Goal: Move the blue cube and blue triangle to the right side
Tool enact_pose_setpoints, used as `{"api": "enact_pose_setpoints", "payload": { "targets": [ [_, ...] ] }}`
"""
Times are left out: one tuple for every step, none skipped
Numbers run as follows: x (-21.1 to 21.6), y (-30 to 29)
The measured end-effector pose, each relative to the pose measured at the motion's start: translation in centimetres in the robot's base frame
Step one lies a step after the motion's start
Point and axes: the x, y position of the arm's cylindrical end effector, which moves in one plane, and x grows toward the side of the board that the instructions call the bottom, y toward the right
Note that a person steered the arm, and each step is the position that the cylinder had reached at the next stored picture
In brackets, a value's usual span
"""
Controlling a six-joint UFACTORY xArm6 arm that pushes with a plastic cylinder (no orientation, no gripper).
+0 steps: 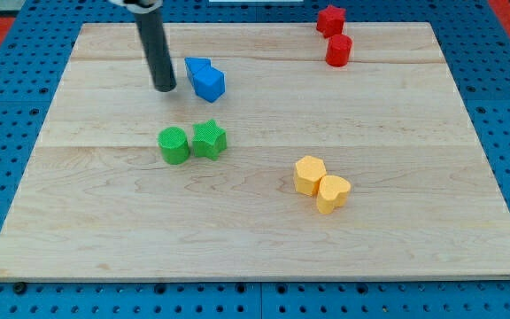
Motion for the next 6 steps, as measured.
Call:
{"api": "enact_pose_setpoints", "payload": {
  "targets": [
    [-0.9,4.2],
    [-1.3,7.4],
    [0.2,2.1],
    [3.8,-0.1],
    [2.9,6.9],
    [0.7,11.2]
  ]
}}
